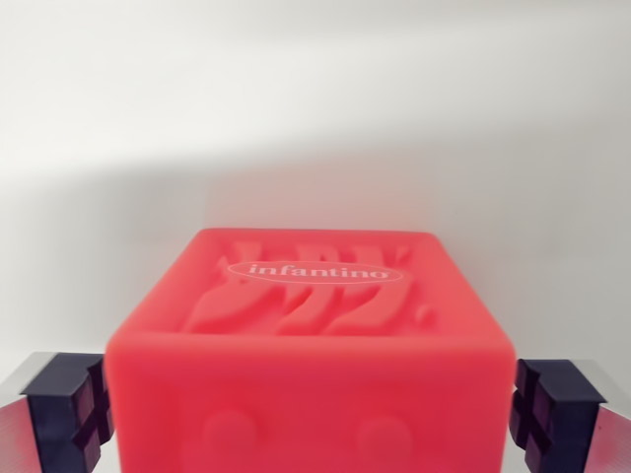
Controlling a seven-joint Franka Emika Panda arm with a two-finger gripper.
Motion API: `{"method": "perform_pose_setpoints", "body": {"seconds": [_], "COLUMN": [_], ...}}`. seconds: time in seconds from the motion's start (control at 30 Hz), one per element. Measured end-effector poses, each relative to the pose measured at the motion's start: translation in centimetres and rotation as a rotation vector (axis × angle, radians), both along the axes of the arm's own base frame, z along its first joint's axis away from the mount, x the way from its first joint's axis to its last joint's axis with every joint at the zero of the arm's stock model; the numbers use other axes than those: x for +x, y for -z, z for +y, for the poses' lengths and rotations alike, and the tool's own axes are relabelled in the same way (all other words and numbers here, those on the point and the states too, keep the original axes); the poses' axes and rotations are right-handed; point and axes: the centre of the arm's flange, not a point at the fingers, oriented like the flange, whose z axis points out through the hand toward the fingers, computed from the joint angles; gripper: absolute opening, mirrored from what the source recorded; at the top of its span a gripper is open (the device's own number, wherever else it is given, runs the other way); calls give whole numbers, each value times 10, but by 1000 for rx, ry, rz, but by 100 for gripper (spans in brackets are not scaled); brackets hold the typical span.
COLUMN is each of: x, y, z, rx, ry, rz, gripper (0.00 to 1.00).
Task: Destack cube
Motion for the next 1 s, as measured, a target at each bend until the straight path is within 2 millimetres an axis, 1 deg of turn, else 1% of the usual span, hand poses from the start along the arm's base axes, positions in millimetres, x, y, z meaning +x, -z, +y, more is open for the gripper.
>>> {"method": "perform_pose_setpoints", "body": {"seconds": [0.17, 0.37, 0.63, 0.9, 1.0], "x": [1, 1, 1, 1, 1], "y": [-8, -21, -45, -74, -87], "z": [0, 0, 0, 0, 0], "rx": [0, 0, 1, 1, 1], "ry": [0, 0, 0, 1, 1], "rz": [-2, -2, -3, -4, -5], "gripper": [100, 100, 100, 100, 100]}}
